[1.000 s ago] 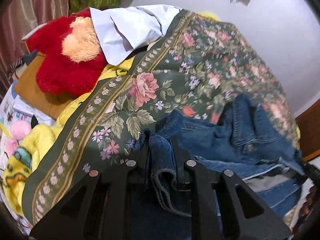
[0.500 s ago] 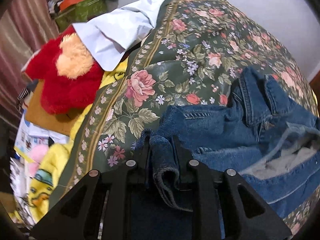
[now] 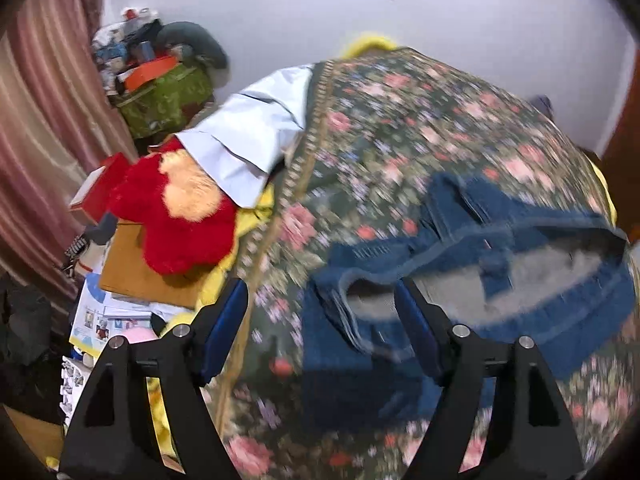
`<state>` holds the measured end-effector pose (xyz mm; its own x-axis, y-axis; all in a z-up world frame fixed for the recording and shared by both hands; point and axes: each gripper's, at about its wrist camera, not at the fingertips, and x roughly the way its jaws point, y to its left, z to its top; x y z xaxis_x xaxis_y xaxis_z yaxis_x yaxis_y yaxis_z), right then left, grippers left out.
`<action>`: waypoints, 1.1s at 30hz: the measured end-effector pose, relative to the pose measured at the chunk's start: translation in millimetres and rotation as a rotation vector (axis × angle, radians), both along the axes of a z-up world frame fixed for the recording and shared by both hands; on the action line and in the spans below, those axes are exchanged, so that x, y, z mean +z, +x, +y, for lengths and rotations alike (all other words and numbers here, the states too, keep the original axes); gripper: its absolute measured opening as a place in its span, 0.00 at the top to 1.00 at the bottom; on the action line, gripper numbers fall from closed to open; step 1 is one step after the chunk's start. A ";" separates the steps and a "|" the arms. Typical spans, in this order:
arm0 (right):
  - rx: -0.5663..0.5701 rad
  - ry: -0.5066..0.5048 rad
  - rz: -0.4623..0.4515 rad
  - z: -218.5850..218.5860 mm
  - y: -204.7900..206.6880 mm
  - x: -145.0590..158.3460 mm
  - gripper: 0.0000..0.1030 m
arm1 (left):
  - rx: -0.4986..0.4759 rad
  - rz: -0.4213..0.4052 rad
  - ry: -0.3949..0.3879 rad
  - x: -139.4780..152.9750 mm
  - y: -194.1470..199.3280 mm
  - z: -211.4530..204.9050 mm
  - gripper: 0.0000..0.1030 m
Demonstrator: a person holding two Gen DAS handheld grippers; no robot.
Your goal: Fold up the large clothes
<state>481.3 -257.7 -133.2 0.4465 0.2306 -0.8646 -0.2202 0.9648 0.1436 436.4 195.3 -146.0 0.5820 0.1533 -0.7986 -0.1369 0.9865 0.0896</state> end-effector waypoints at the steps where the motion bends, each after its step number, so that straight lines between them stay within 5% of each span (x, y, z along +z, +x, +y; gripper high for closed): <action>1: 0.029 -0.012 -0.004 8.1 -7.8 -2.6 0.83 | -0.021 0.007 0.008 -3.9 -7.3 -7.2 0.26; 12: 0.230 -0.081 0.037 88.1 -45.3 -48.2 0.83 | -0.175 0.139 -0.006 -78.7 -27.3 -80.8 0.26; 21: 0.245 -0.163 -0.013 130.7 -21.2 -86.0 0.83 | -0.228 0.092 0.232 -109.3 19.3 -109.9 0.26; 27: 0.276 -0.136 0.007 143.3 26.6 -83.5 0.84 | -0.218 0.035 0.188 -84.6 61.8 -100.8 0.27; 33: 0.179 -0.149 -0.107 143.2 85.7 -54.1 0.84 | -0.116 0.075 0.178 -76.3 121.1 -79.2 0.27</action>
